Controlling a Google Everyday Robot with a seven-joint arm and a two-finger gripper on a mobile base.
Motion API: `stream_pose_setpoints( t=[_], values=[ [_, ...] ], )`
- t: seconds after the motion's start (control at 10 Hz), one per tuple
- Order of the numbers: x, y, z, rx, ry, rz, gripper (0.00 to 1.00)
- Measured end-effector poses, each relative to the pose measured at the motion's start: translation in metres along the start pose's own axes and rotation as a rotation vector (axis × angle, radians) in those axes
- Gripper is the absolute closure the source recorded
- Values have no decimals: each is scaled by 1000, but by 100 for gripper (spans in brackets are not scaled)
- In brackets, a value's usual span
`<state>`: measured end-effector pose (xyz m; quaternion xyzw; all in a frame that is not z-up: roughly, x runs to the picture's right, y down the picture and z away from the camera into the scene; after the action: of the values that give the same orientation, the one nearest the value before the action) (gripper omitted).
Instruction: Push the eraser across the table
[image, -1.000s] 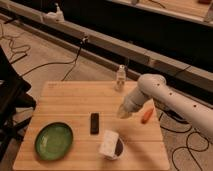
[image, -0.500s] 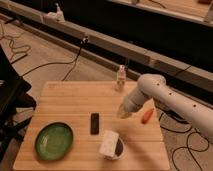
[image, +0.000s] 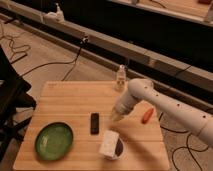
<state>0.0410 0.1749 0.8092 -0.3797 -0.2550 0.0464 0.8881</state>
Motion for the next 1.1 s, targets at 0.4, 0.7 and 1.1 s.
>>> stream_pose_setpoints(
  t=[0.4, 0.7, 1.1],
  values=[
    [-7, -6, 41, -72, -15, -5, 100],
    [-25, -12, 66, -113, -48, -38, 100],
    [-54, -14, 98, -173, -92, -99, 100]
  ],
)
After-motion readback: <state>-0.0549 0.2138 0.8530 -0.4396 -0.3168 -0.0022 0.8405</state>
